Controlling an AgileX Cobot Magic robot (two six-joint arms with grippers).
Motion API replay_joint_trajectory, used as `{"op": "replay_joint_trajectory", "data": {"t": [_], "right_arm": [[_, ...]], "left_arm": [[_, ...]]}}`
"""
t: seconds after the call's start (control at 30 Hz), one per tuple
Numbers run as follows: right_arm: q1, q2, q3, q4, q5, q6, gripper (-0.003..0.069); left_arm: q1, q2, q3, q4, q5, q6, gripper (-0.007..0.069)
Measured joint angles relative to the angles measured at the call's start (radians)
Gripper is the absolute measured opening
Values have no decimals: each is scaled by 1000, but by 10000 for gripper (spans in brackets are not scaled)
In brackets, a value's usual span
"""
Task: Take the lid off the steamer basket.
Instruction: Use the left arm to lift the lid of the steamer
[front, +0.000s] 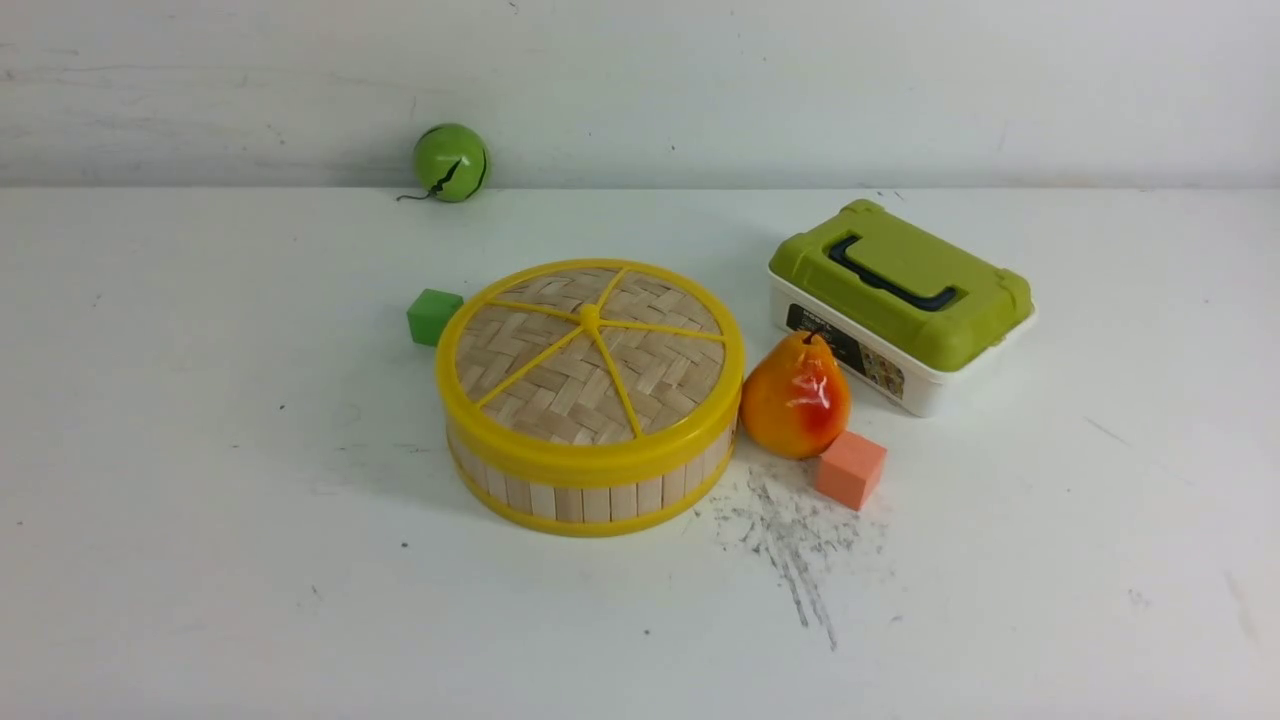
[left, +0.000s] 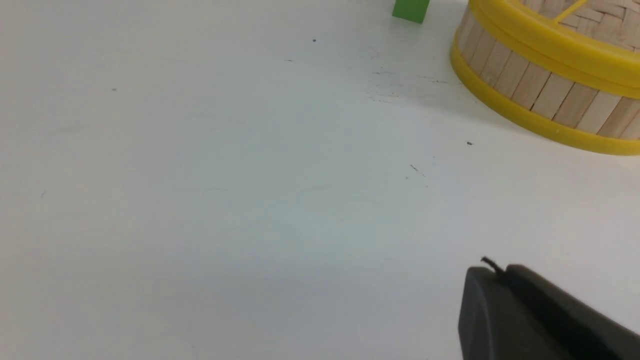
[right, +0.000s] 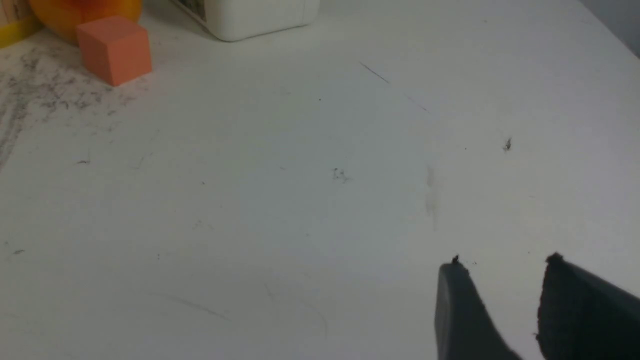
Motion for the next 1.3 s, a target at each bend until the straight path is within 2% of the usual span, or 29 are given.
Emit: {"op": "replay_joint_trajectory", "data": {"t": [0.23, 0.67, 0.77, 0.87, 0.93, 0.97, 1.03, 1.1, 1.17, 1.2, 1.3], "right_arm": [[0, 0, 0, 0, 0, 0, 240], [0, 0, 0, 0, 0, 0, 240], [0, 0, 0, 0, 0, 0, 240], [0, 0, 0, 0, 0, 0, 240], [0, 0, 0, 0, 0, 0, 240], [0, 0, 0, 0, 0, 0, 240], [0, 0, 0, 0, 0, 0, 240], [0, 0, 0, 0, 0, 0, 240], [0, 0, 0, 0, 0, 0, 240], [0, 0, 0, 0, 0, 0, 240], [0, 0, 0, 0, 0, 0, 240]], "left_arm": [[0, 0, 0, -17, -130, 0, 21], [0, 0, 0, -22, -501, 8, 30], [0, 0, 0, -36, -544, 3, 33], [0, 0, 0, -94, -616, -114, 38], [0, 0, 0, -136, -663, -251, 38], [0, 0, 0, -150, -690, -355, 38], [0, 0, -24, -145, -672, -438, 32], [0, 1, -85, -114, -585, -489, -4], [0, 14, -142, -84, -515, -502, -13], [1, 70, -250, -42, -389, -509, -13], [1, 159, -356, -4, -264, -501, -13]]}}
